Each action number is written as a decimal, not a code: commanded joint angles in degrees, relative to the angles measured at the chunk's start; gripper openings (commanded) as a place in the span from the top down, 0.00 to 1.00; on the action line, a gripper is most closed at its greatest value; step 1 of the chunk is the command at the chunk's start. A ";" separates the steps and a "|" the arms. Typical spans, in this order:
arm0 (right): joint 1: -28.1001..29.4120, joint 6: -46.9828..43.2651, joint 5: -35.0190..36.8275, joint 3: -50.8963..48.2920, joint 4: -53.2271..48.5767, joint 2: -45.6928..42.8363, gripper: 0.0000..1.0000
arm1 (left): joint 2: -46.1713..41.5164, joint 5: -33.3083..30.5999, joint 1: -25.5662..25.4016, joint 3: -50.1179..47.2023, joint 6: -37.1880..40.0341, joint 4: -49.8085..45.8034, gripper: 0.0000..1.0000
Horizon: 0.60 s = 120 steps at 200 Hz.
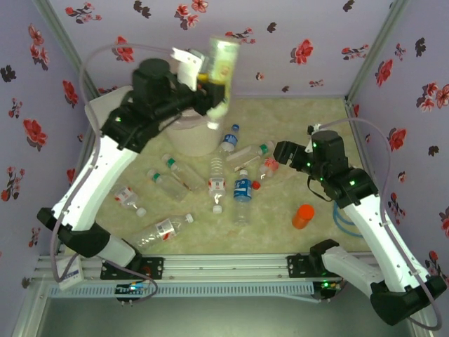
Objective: Put the plastic bottles in the bin
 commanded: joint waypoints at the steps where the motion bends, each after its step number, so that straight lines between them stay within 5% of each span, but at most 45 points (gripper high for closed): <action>1: -0.28 -0.56 0.51 0.47 -2.80 -0.93 0.11 | 4.50 -5.99 4.71 5.20 3.27 -5.58 1.00; 43: -0.32 -0.14 -0.68 -0.76 -2.63 -2.26 0.11 | 15.93 -9.34 11.32 16.95 8.20 -7.33 1.00; 85: -0.41 -1.26 -0.03 -1.32 -4.25 -3.58 0.08 | 35.78 -7.44 15.51 41.27 9.23 -23.99 1.00; 120: -0.40 -3.04 -0.32 -3.01 -4.52 -2.82 0.07 | 42.25 -1.06 18.19 40.63 8.03 -27.52 1.00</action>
